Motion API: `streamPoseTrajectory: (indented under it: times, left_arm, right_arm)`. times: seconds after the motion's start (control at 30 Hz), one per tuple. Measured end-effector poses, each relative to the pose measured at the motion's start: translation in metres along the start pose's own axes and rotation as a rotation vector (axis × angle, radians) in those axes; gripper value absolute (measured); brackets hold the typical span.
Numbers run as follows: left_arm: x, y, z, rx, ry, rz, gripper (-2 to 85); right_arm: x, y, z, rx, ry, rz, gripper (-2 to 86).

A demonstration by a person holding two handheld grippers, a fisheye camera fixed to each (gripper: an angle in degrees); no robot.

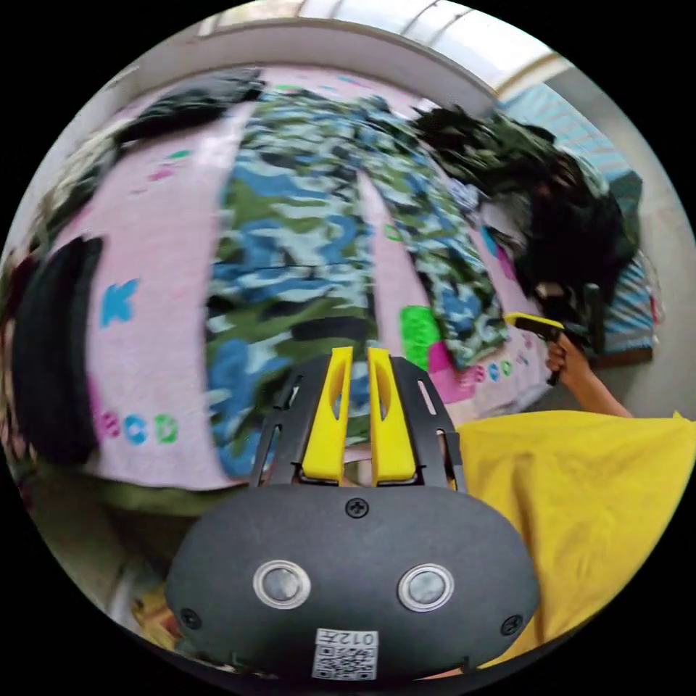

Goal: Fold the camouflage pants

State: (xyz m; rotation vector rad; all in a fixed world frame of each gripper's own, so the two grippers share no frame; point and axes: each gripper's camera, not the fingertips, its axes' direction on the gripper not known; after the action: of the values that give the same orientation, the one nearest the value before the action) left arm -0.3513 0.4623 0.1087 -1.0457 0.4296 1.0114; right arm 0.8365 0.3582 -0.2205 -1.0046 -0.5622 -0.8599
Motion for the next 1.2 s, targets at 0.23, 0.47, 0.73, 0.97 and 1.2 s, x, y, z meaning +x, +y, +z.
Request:
streamPoseTrajectory:
  times: [0.23,0.47,0.73,0.97,1.2]
  left_arm:
    - [0.131,-0.067,0.109,-0.273,0.12,0.167,3.3]
    - [0.169,-0.086,0.146,-0.371,0.071,0.026,4.4]
    - [0.201,-0.102,0.156,-0.419,-0.066,-0.014,3.8]
    - [0.207,-0.113,0.156,-0.434,-0.053,-0.013,3.0]
    - [0.232,-0.11,0.152,-0.436,-0.099,0.053,0.9]
  right_arm:
    - [0.063,0.026,-0.011,0.002,0.0,0.113,3.2]
    - [0.068,0.021,0.003,-0.087,0.0,0.049,4.2]
    - [0.052,0.009,0.013,-0.239,0.124,-0.086,1.9]
    - [0.047,0.012,0.006,-0.236,0.158,-0.106,1.6]
    - [0.058,0.023,-0.009,-0.203,0.095,-0.035,1.7]
